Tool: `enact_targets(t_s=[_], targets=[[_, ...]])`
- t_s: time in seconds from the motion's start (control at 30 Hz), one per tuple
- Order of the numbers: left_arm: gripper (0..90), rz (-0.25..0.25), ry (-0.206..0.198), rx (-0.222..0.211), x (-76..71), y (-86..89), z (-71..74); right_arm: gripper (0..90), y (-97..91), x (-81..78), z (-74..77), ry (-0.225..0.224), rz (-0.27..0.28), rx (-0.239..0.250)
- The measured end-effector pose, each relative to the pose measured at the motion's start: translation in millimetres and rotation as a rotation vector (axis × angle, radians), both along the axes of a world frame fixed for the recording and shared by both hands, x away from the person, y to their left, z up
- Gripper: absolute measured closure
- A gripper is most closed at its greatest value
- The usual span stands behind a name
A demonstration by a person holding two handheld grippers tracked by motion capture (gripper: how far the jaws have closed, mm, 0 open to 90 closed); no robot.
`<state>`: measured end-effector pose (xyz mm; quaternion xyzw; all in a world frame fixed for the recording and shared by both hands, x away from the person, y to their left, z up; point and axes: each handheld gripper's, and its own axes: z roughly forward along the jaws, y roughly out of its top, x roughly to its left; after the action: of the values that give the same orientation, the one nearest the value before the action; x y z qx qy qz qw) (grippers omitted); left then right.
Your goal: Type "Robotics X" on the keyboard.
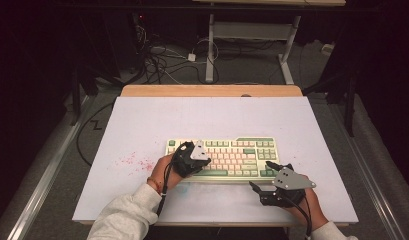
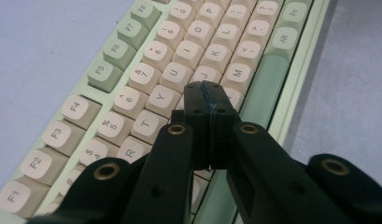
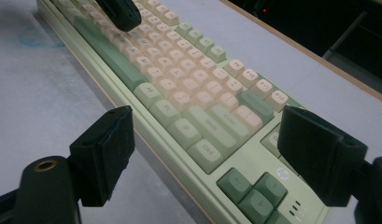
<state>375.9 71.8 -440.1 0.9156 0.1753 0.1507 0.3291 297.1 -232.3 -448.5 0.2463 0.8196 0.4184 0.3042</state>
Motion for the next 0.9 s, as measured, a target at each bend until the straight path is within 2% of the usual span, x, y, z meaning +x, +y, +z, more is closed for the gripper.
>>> enact_targets(t_s=[0.43,0.5,0.57,0.63,0.7,0.8,0.87,0.9], targets=[[84.0,0.021,-0.103,-0.092,-13.7,23.4,20.1,19.5,-2.7,0.3,2.6,0.0,-0.007,0.015],[80.8,0.025,-0.125,-0.089,-15.7,26.8,21.9,19.4,-2.8,0.5,2.6,0.001,-0.008,0.017],[80.4,0.019,-0.133,-0.104,-18.1,30.9,22.7,19.5,-2.6,0.5,2.6,0.001,-0.009,0.016],[72.1,0.022,-0.155,-0.097,-20.5,33.9,22.5,19.4,-2.8,0.4,2.9,0.001,-0.009,0.018],[69.0,0.03,-0.167,-0.094,-21.6,37.5,21.7,19.4,-3.3,0.5,3.2,0.001,-0.01,0.019],[51.6,0.043,-0.18,-0.094,-22.3,42.5,20.3,19.5,-4.3,0.7,3.5,0.001,-0.008,0.02],[43.0,0.042,-0.181,-0.111,-23.1,46.5,19.3,19.4,-4.5,0.7,3.7,0.0,-0.009,0.021],[38.9,0.063,-0.202,-0.121,-25.3,48.1,18.1,19.4,-4.4,0.7,3.8,0.001,-0.009,0.019]])
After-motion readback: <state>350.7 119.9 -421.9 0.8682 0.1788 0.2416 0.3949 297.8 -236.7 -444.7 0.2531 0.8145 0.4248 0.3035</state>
